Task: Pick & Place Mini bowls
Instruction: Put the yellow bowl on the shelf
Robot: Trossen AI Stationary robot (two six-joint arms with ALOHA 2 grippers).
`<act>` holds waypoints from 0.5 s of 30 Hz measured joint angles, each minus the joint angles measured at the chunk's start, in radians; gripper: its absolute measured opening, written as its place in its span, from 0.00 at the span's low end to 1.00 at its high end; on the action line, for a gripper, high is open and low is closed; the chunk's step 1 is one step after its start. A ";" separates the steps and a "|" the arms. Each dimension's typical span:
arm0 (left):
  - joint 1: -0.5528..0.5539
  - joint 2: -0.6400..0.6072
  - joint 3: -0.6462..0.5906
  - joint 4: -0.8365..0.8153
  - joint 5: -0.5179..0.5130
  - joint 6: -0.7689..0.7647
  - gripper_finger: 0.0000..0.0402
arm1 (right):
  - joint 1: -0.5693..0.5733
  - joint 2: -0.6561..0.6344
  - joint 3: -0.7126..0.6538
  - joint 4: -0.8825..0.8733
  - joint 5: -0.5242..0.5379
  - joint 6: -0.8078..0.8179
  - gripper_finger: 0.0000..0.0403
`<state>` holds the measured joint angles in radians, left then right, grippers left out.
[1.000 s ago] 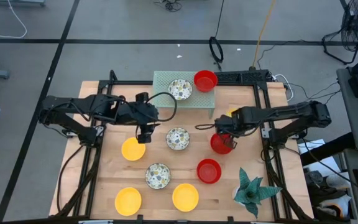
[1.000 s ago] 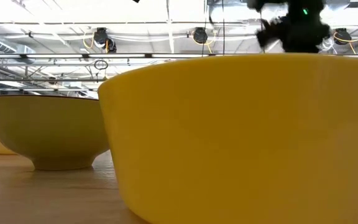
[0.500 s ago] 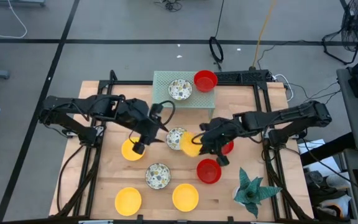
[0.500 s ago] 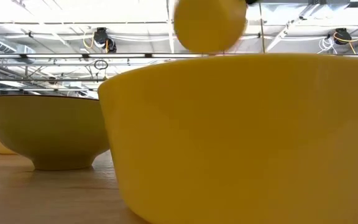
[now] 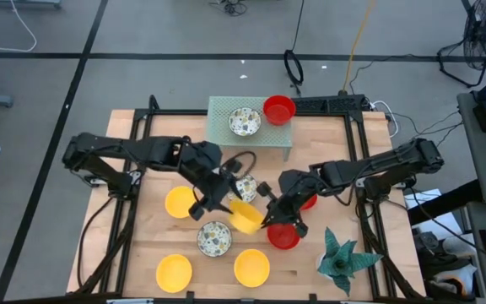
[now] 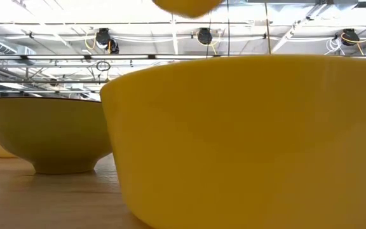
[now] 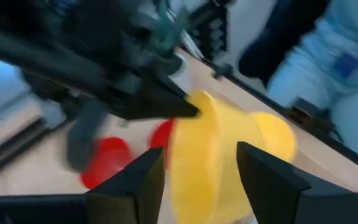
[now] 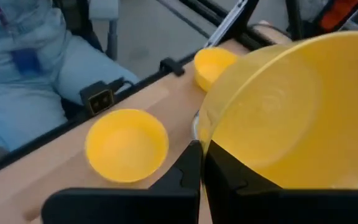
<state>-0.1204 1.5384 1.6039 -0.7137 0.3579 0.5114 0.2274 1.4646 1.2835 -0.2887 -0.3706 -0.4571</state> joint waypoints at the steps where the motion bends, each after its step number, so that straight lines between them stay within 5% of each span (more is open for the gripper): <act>1: 0.000 0.012 -0.001 -0.003 0.010 0.000 0.52 | -0.001 -0.002 0.001 0.021 0.000 -0.010 0.00; 15: 0.004 0.048 0.000 0.014 0.198 0.047 0.58 | 0.004 -0.004 0.001 0.034 -0.001 -0.126 0.00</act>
<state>-0.1162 1.5867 1.6035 -0.6997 0.5559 0.5583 0.2311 1.4609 1.2845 -0.2548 -0.3714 -0.5830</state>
